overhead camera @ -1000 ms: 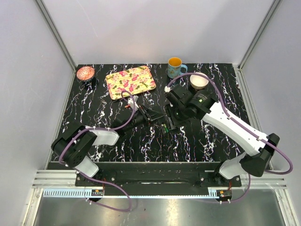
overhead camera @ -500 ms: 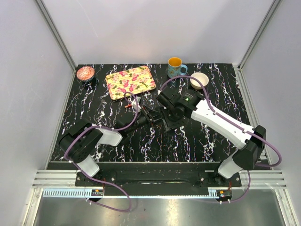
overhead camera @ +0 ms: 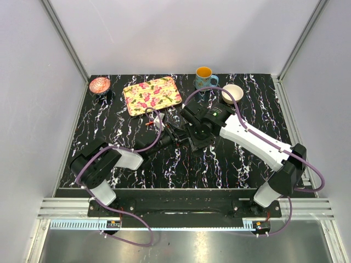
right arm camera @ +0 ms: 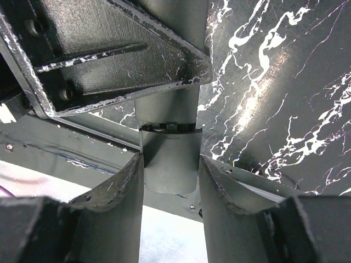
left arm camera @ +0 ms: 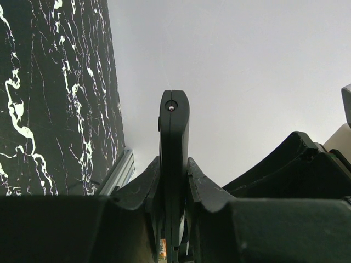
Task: Load the batteries into the remote control
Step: Load the battery cover into the remote control.
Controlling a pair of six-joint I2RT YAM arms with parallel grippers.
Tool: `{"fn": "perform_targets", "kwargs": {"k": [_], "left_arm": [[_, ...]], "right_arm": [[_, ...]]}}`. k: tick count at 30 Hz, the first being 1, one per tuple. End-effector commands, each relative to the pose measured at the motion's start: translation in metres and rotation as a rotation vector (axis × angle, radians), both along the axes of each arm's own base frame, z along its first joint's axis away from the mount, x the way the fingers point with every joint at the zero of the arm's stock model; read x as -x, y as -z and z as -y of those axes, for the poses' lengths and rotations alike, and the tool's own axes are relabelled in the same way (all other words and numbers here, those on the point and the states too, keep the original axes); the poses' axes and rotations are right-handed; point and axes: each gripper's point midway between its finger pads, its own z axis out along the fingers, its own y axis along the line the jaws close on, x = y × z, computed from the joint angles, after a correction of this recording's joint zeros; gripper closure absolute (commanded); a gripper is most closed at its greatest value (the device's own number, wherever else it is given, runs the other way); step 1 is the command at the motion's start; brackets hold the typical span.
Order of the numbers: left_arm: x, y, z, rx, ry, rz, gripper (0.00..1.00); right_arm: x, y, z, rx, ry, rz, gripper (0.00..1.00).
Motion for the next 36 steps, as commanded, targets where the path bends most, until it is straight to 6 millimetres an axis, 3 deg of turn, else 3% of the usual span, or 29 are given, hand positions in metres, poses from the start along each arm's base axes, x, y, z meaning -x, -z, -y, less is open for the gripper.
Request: {"fn": "perform_targets", "kwargs": {"k": [1,36], "left_arm": [[0.001,-0.035,0.001,0.108,-0.002,0.083,1.0],[0.014,-0.048,0.004,0.161,0.048,0.103,1.0]], "right_arm": [[-0.006,-0.005,-0.002,0.01,-0.013,0.04,1.0],[0.0,0.003,-0.008,-0.013,-0.058,-0.002,0.98]]}}
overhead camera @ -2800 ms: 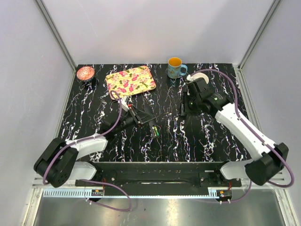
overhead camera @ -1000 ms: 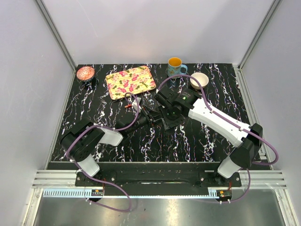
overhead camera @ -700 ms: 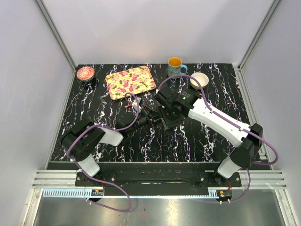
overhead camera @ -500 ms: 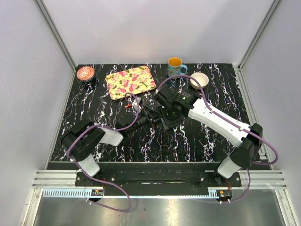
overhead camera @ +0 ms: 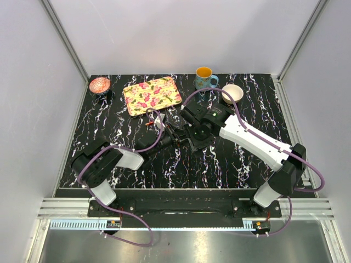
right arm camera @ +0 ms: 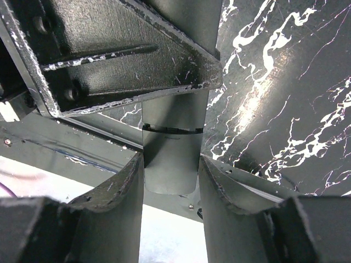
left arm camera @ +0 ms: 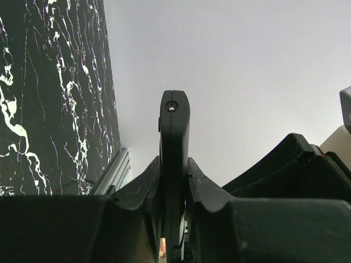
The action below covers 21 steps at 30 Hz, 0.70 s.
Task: Load the batteries into the remote control
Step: Load the battery cover into the remote control.
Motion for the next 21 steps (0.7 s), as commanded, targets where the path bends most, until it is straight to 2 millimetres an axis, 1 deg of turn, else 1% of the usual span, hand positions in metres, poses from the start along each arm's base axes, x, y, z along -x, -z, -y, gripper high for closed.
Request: {"fn": "perform_targets", "kwargs": {"k": [1,2,4,7,8,15,21], "left_arm": [[0.012,-0.047,0.0,0.14,0.033,0.114,1.0],[0.012,-0.047,0.0,0.142,0.032,0.115,1.0],[0.012,-0.046,0.0,0.14,0.03,0.111,1.0],[0.012,-0.047,0.0,0.144,0.03,0.113,1.0],[0.012,-0.047,-0.001,0.144,0.027,0.113,1.0],[0.012,-0.045,-0.001,0.139,0.026,0.109,1.0],[0.011,-0.045,-0.001,0.139,0.027,0.107,1.0]], "right_arm": [[-0.001,0.0,-0.008,-0.014,-0.034,0.008,0.96],[-0.001,-0.001,-0.008,-0.022,-0.036,0.012,0.93],[-0.001,-0.003,-0.009,-0.03,-0.034,0.015,0.91],[-0.002,-0.005,-0.008,-0.033,-0.035,0.021,0.84],[-0.001,-0.005,-0.009,-0.035,-0.034,0.019,0.8],[-0.002,-0.009,-0.006,-0.036,-0.022,0.033,0.65],[-0.005,-0.011,-0.006,-0.033,-0.018,0.046,0.61]]}}
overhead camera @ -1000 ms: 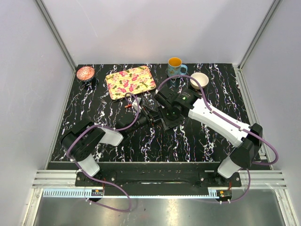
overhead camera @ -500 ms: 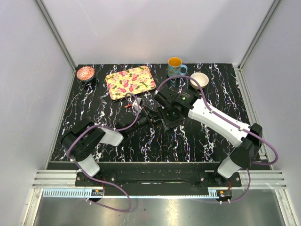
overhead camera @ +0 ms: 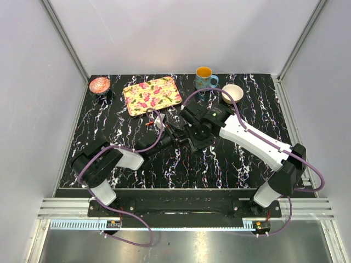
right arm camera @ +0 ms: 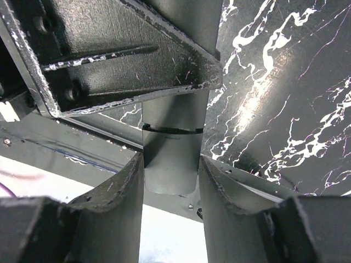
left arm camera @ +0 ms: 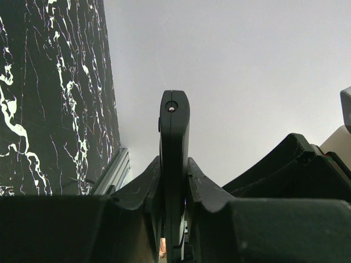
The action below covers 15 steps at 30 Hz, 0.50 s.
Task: Load the batteries into the remote control
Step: Load the battery cover into the remote control.
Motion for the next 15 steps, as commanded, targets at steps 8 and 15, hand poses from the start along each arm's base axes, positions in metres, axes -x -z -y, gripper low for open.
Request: {"fn": "perform_targets", "kwargs": {"k": [8,15], "left_arm": [[0.016,-0.05,0.0,0.15,0.041,0.116,1.0],[0.024,-0.056,0.001,0.17,0.062,0.127,1.0]], "right_arm": [[-0.012,-0.007,-0.005,-0.011,-0.007,0.063,0.61],[-0.018,-0.006,-0.007,-0.008,-0.001,0.075,0.63]]}}
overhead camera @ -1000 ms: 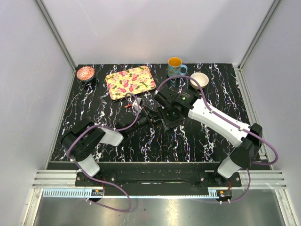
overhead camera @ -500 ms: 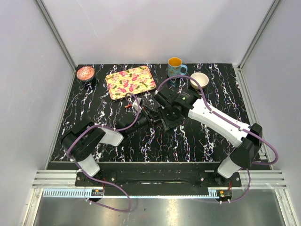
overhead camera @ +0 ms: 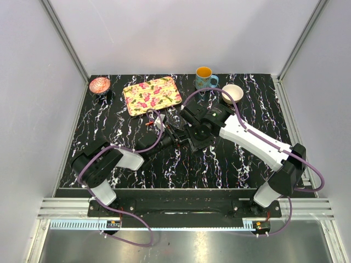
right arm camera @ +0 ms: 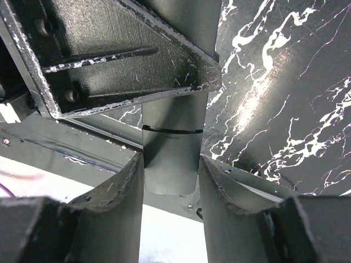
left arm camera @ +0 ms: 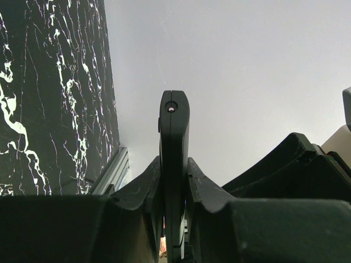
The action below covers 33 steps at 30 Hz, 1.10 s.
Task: Load the batteries into the remote control
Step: Load the battery cover into the remote control.
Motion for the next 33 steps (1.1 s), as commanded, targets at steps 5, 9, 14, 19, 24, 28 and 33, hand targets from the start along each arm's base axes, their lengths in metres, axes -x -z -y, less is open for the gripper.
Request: {"fn": "perform_targets", "kwargs": {"k": [5,9,14,19,24,28,33], "left_arm": [[0.028,-0.062,0.002,0.18,0.075,0.14,1.0],[0.033,-0.066,0.005,0.188,0.09,0.15,1.0],[0.039,-0.069,0.008,0.196,0.109,0.154,1.0],[0.045,-0.072,0.011,0.203,0.127,0.162,1.0],[0.051,-0.078,0.015,0.212,0.155,0.171,1.0],[0.055,-0.079,0.019,0.212,0.173,0.172,1.0],[0.059,-0.08,0.022,0.21,0.19,0.173,1.0]], "right_arm": [[-0.022,-0.006,-0.005,-0.012,0.006,0.078,0.63],[-0.026,-0.007,-0.007,-0.023,0.011,0.083,0.63],[-0.03,-0.007,-0.008,-0.026,0.013,0.088,0.63],[-0.034,-0.007,-0.009,-0.034,0.014,0.096,0.63],[-0.043,-0.01,-0.008,-0.041,0.028,0.114,0.62],[-0.05,-0.013,-0.009,-0.052,0.033,0.126,0.63],[-0.054,-0.013,-0.013,-0.06,0.027,0.128,0.63]]}}
